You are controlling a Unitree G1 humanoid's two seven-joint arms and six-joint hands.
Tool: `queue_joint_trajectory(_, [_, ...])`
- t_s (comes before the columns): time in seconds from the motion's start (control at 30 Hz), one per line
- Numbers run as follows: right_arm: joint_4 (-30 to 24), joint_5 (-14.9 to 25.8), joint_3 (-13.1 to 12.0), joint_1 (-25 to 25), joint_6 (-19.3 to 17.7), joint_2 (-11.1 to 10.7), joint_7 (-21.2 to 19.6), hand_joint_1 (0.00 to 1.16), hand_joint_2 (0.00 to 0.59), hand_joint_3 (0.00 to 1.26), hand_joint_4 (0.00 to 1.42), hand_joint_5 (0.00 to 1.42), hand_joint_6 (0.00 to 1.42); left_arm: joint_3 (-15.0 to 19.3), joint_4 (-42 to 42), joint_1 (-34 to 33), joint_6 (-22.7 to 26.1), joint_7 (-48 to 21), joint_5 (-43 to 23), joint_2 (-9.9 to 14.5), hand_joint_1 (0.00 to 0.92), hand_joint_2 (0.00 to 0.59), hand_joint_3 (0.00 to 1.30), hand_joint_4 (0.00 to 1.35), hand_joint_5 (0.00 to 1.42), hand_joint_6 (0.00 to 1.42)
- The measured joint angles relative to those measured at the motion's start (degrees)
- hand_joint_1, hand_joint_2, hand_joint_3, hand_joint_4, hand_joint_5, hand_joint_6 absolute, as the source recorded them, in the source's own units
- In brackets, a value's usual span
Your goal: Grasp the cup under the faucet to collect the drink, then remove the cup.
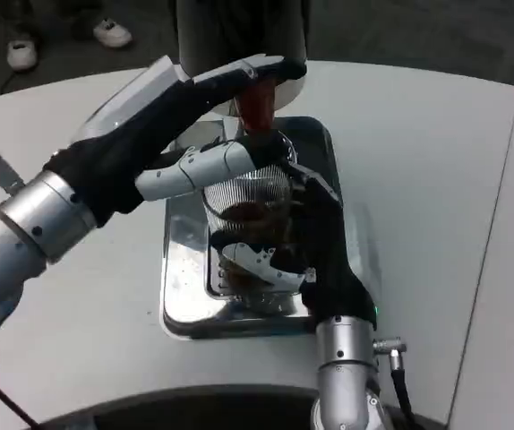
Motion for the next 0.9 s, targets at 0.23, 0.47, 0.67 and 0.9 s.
queue_joint_trajectory(0.23, [-0.1, 0.0, -0.2, -0.1, -0.1, 0.0, -0.9, 0.9, 0.158, 0.63, 0.72, 0.83, 0.74, 2.2, 0.0, 1.0, 4.0, -0.9, -6.5, -1.9, 0.0, 0.07, 0.2, 0.03, 0.1, 0.05])
queue_joint_trajectory(0.47, [-0.1, 0.0, -0.1, -0.1, -0.1, 0.0, -1.1, 0.93, 0.133, 0.73, 0.8, 0.95, 0.9, 4.2, -0.4, 2.1, 8.6, -2.8, -13.9, -3.8, 0.0, 0.08, 0.08, 0.0, 0.05, 0.01])
queue_joint_trajectory(0.67, [-0.2, 0.0, -0.1, -0.1, -0.1, 0.0, -1.2, 0.93, 0.133, 0.76, 0.82, 1.0, 0.95, 5.7, -1.7, 3.6, 11.1, -3.5, -18.0, -4.4, 0.0, 0.083, 0.04, 0.0, 0.03, 0.0])
queue_joint_trajectory(0.9, [-6.6, -2.6, 2.8, 4.1, 0.5, 0.1, -2.2, 0.92, 0.131, 0.78, 0.82, 1.01, 0.96, 6.7, -3.7, 5.4, 12.3, -4.5, -20.2, -5.0, 0.0, 0.09, 0.0, 0.0, 0.03, 0.0])
